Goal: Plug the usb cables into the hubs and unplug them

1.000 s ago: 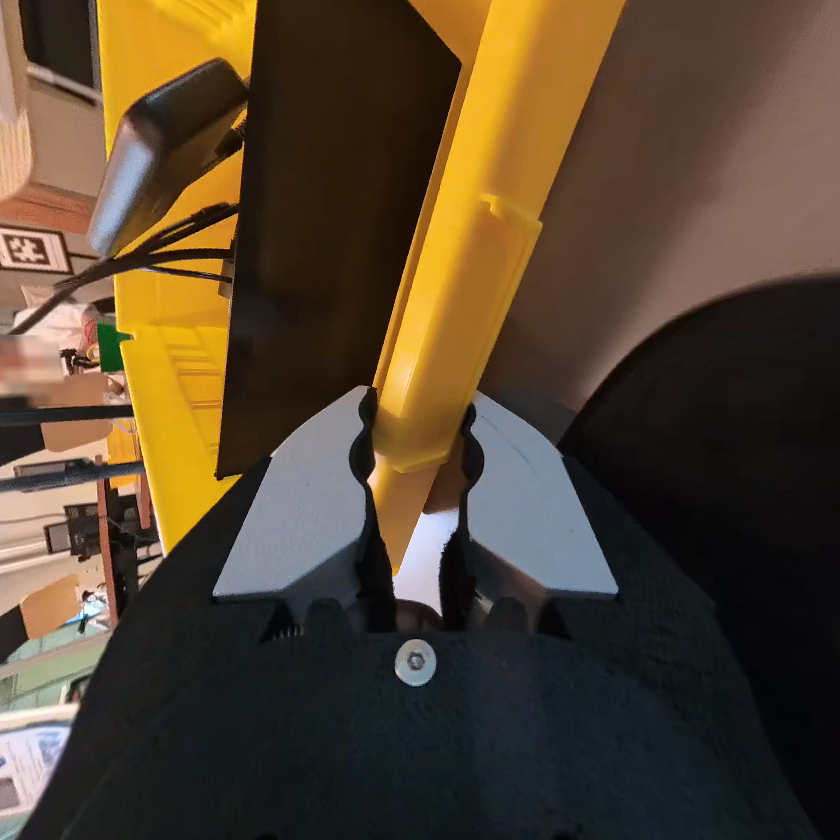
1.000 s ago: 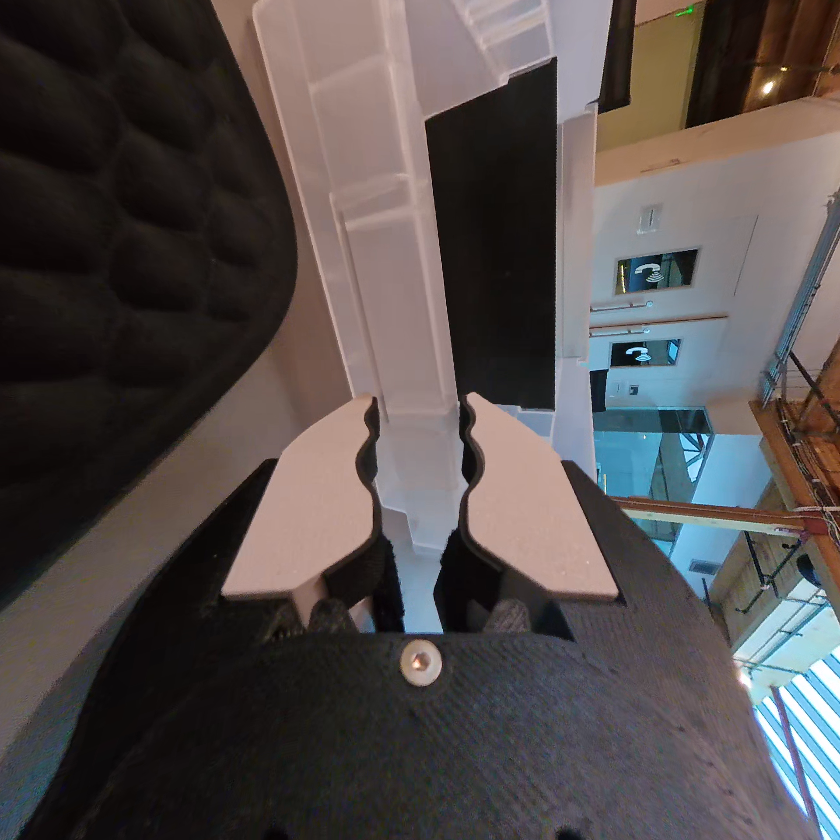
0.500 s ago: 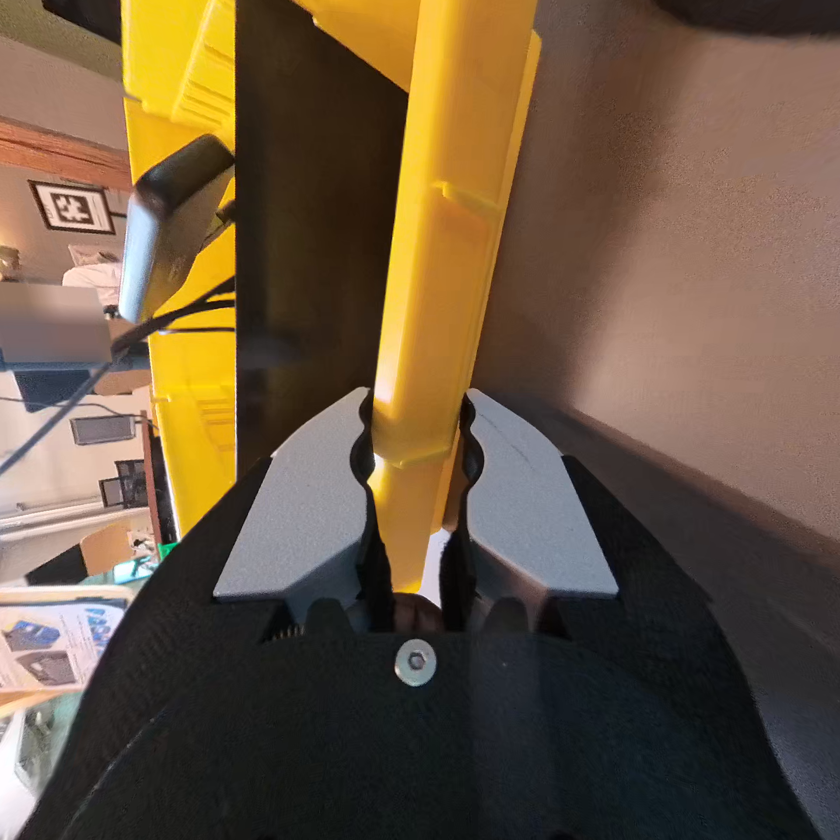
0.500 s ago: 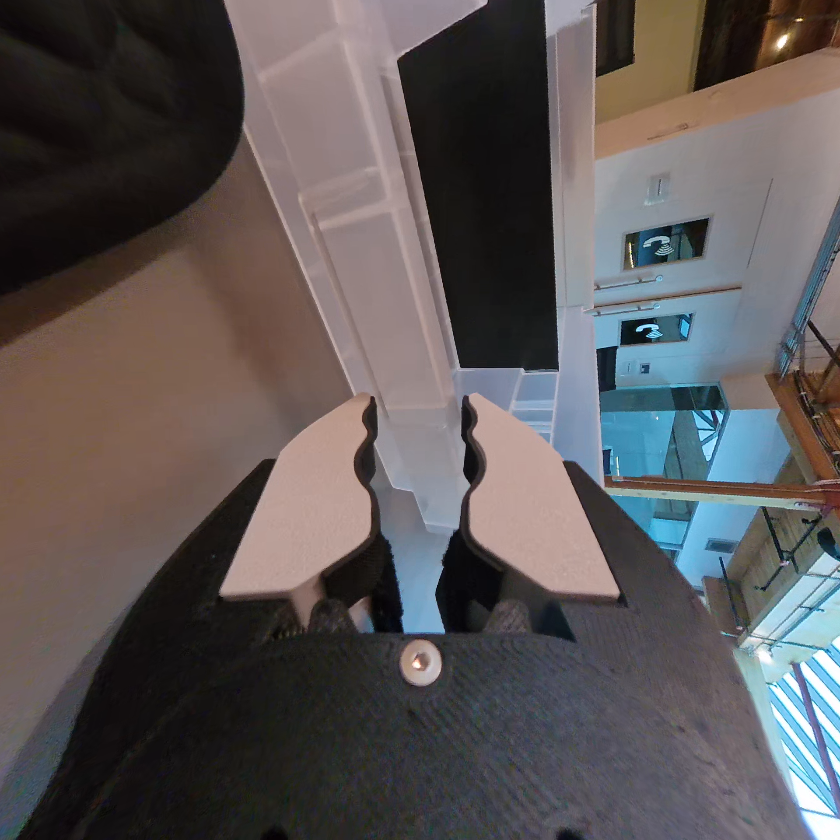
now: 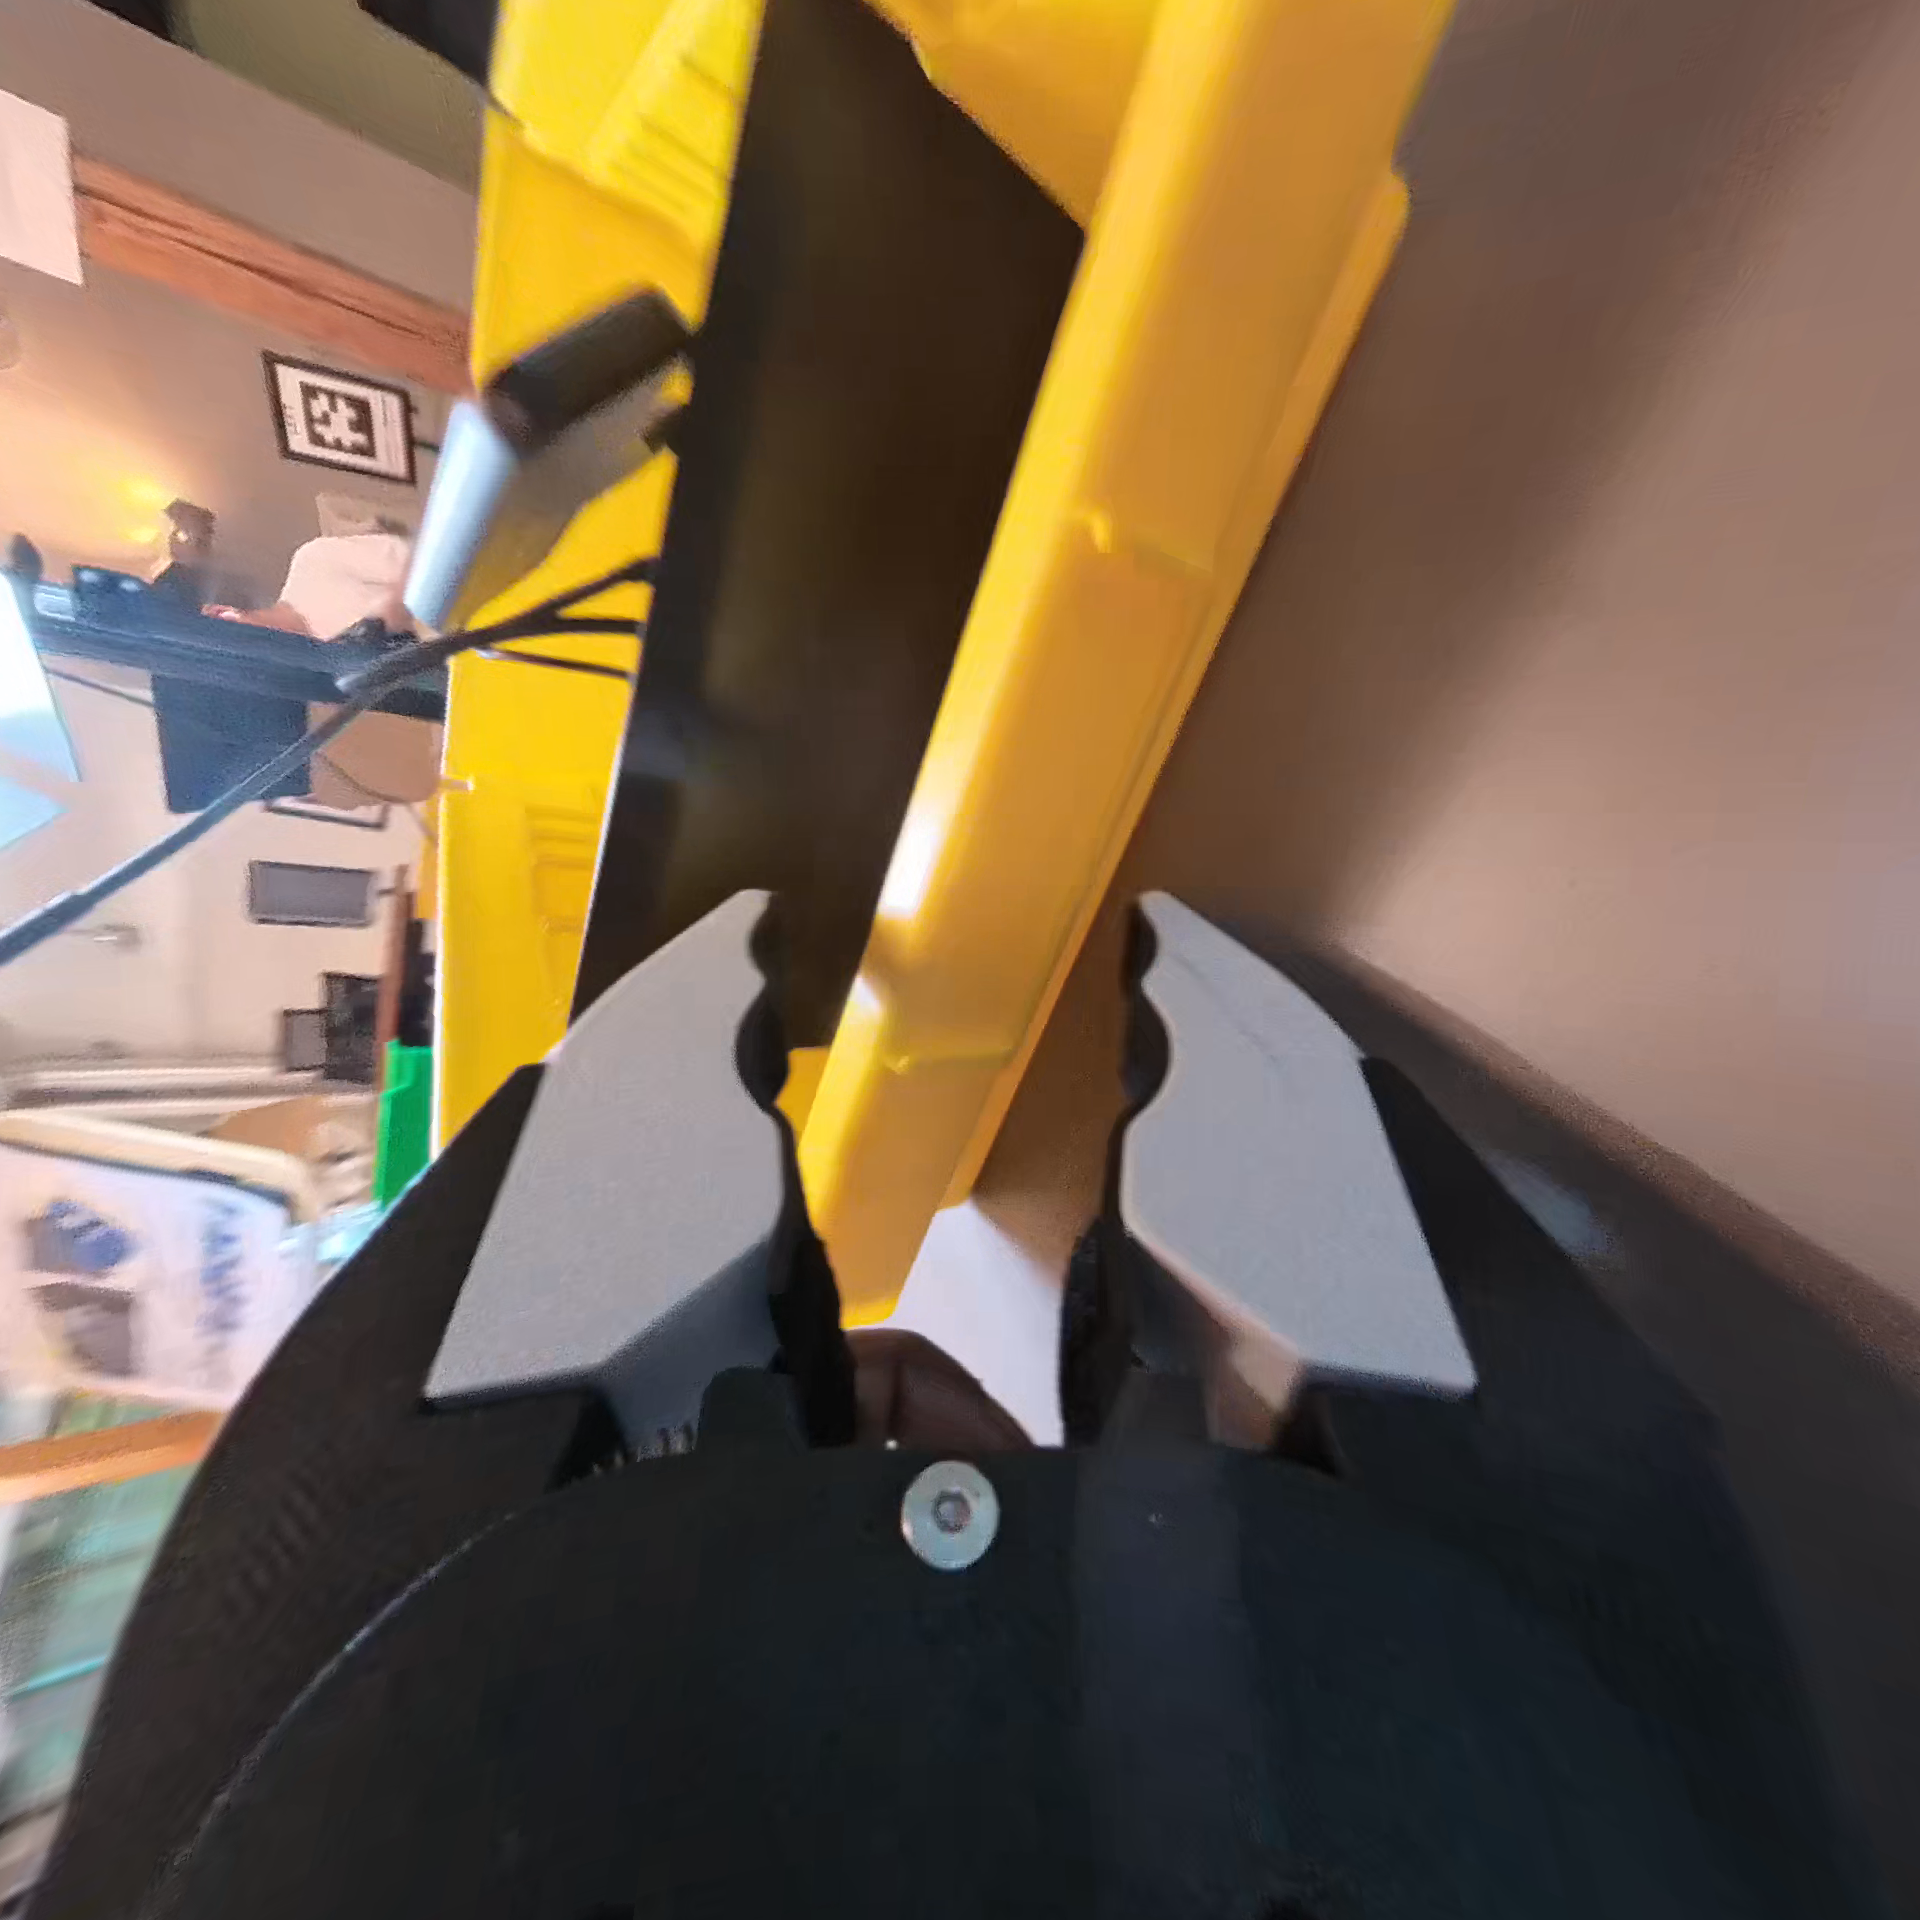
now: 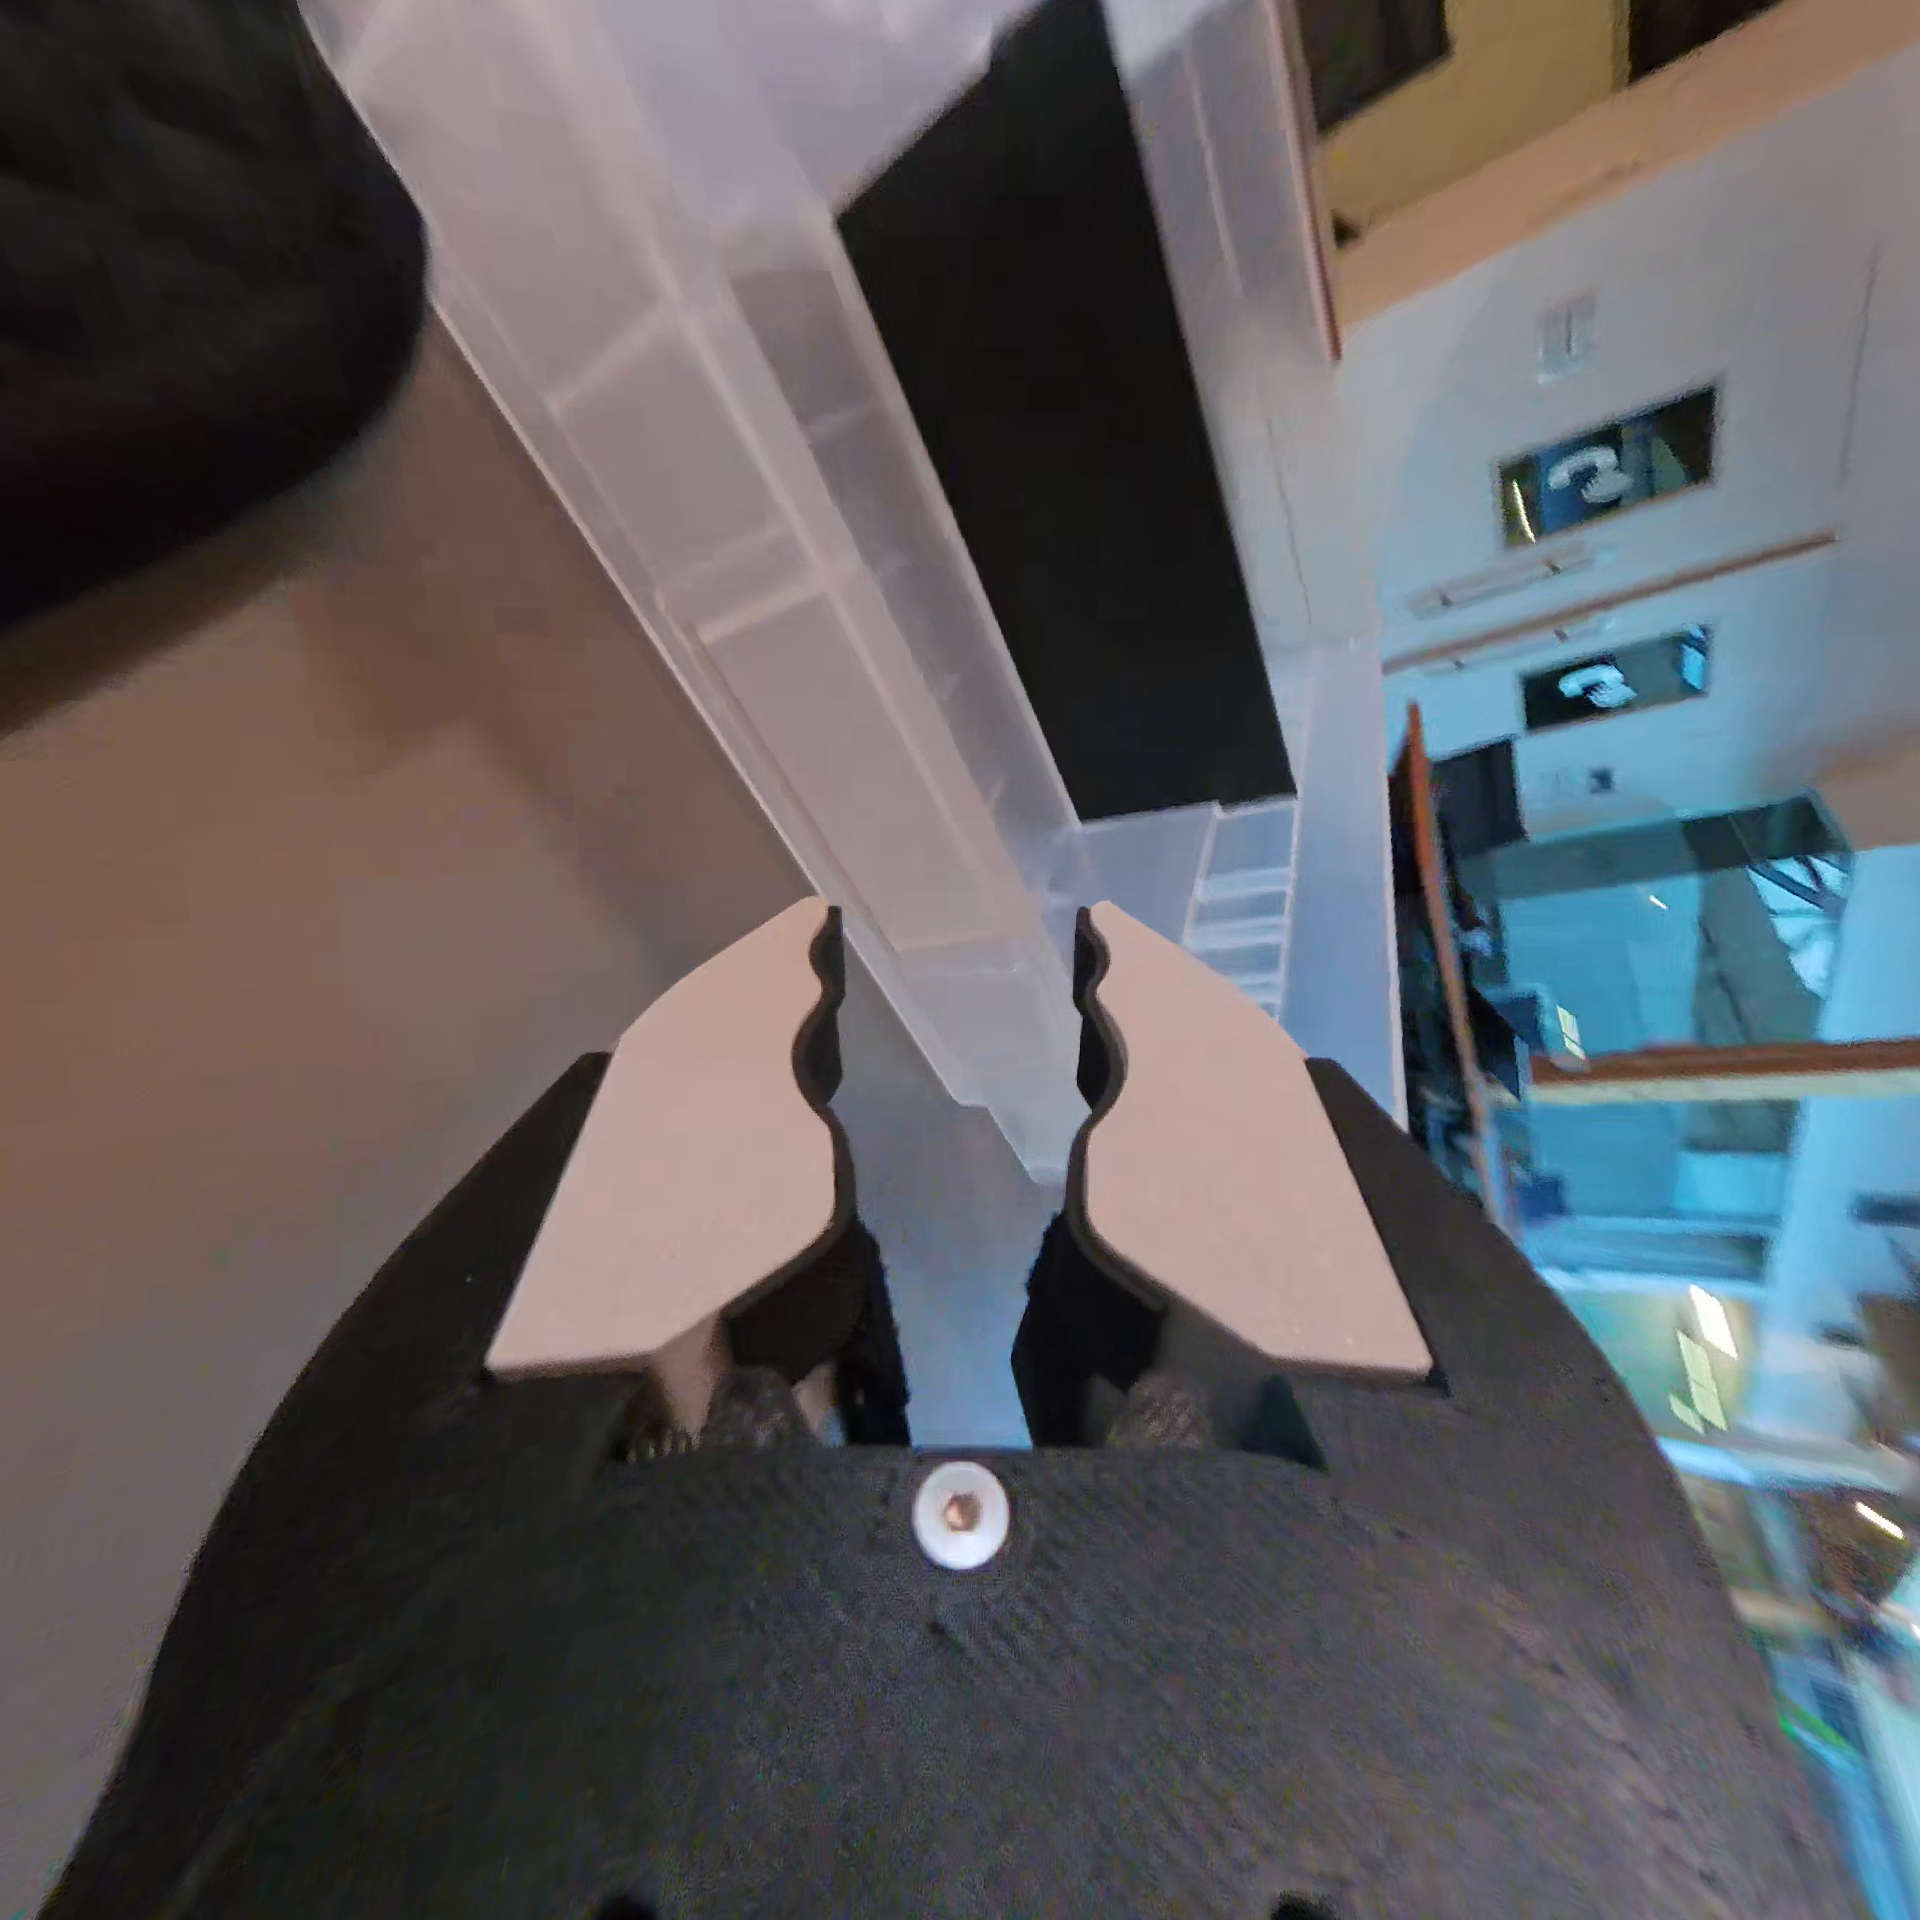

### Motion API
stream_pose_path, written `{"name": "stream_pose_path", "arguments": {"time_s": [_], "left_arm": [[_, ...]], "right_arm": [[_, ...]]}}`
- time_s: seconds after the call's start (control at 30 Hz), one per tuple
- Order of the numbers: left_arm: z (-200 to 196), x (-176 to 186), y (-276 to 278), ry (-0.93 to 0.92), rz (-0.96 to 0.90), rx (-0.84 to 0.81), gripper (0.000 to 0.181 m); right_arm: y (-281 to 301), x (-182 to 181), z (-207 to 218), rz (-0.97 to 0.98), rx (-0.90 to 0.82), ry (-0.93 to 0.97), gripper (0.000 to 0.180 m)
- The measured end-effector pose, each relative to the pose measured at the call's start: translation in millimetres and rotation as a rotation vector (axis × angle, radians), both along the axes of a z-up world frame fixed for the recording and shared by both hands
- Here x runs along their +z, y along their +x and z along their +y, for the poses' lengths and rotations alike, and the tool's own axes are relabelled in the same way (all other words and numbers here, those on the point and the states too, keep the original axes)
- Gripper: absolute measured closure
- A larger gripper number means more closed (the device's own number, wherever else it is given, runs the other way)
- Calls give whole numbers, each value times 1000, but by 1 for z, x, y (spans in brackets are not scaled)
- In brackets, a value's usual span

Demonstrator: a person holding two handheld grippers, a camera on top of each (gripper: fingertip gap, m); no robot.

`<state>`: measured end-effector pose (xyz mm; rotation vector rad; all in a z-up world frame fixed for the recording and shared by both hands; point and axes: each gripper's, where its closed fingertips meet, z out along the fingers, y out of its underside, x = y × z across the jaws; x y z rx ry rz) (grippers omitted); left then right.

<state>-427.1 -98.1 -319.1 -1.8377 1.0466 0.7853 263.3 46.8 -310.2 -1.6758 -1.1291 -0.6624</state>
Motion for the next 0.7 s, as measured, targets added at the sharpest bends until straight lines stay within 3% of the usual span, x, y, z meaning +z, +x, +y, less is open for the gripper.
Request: {"name": "stream_pose_path", "arguments": {"time_s": [0.1, 0.23, 0.33, 0.43, 0.5, 0.6, 0.7], "left_arm": [[1, 39, 28, 164, -369, -94, 100], [13, 118, 32, 477, -893, -40, 106], [39, 126, 28, 425, -1244, 139, 106], [62, 123, 54, 200, -1550, 62, 101], [78, 115, 46, 129, -1610, 139, 101], [94, 96, 17, 98, -1548, 344, 107], [100, 84, 19, -31, -1510, 387, 114]], "right_arm": [[-15, 22, -12, 228, 112, 5, 130], [-18, 62, -22, 412, 166, 125, 128], [-20, 80, -26, 463, 187, 190, 129], [-24, 86, -28, 435, 193, 211, 129], [-24, 87, -29, 402, 188, 216, 129], [-23, 93, -30, 389, 180, 245, 130], [-23, 98, -32, 398, 182, 275, 132]]}}
